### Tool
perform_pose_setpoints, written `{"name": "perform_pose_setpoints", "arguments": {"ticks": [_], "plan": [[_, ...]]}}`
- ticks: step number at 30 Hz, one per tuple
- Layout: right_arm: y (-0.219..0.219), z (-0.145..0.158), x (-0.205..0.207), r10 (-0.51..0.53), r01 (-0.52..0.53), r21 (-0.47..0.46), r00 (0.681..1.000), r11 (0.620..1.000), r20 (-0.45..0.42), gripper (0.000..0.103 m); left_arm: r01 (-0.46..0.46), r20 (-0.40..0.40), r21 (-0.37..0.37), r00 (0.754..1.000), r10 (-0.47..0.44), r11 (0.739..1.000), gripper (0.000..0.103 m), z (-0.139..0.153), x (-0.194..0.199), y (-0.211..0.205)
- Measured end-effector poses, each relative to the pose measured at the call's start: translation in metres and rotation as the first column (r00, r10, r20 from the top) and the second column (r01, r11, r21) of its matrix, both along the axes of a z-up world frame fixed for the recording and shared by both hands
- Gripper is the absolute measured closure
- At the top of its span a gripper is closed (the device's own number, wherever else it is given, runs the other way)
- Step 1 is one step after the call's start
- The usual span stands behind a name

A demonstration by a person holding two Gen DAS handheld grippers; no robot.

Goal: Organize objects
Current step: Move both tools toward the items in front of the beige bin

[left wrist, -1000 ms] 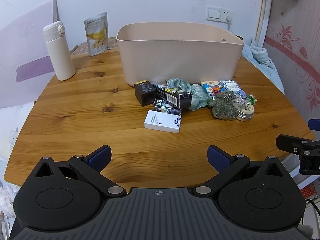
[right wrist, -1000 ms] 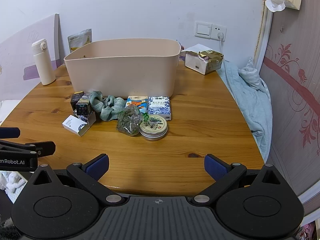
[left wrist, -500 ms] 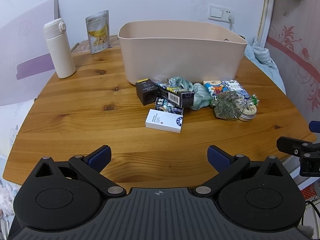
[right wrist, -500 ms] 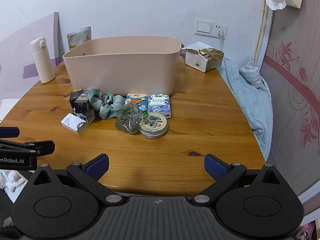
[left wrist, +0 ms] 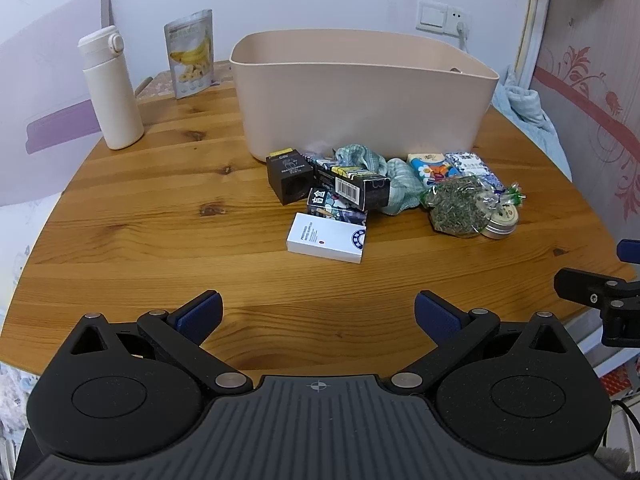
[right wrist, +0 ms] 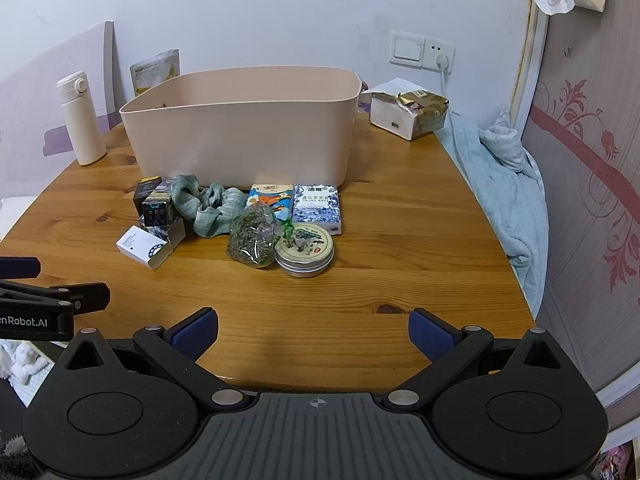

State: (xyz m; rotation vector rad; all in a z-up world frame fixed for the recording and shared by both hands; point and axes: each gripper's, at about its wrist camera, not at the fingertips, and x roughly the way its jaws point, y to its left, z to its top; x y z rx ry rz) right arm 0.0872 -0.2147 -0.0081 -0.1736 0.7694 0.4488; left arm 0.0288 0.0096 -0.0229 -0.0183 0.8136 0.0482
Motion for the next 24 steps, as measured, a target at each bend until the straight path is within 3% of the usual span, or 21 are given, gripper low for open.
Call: {"name": "perform_pose_setpoints", "arguments": {"ticks": [12, 20, 24], "plan": [[-0.001, -0.012, 0.020, -0.014, 0.015, 0.024, 1.000, 1.000, -0.026, 0.000, -0.011, -0.043, 0.000, 0.999, 0.011, 1.000, 0.000, -0.010, 0.021, 0.004], [0.003, -0.016, 0.028, 0.005, -0.005, 0.004, 1.000, 1.000, 0.007, 0.000, -0.022, -0.069, -0.014, 0.997, 0.021, 1.000, 0.000, -0.018, 0.035, 0.006], [-0.001, -0.016, 0.031, 0.007, -0.008, 0.039, 1.000, 0.999, 0.030, 0.000, -0.017, -0.071, -0.020, 0.997, 0.016, 1.000, 0.000, -0.020, 0.042, 0.007]]}}
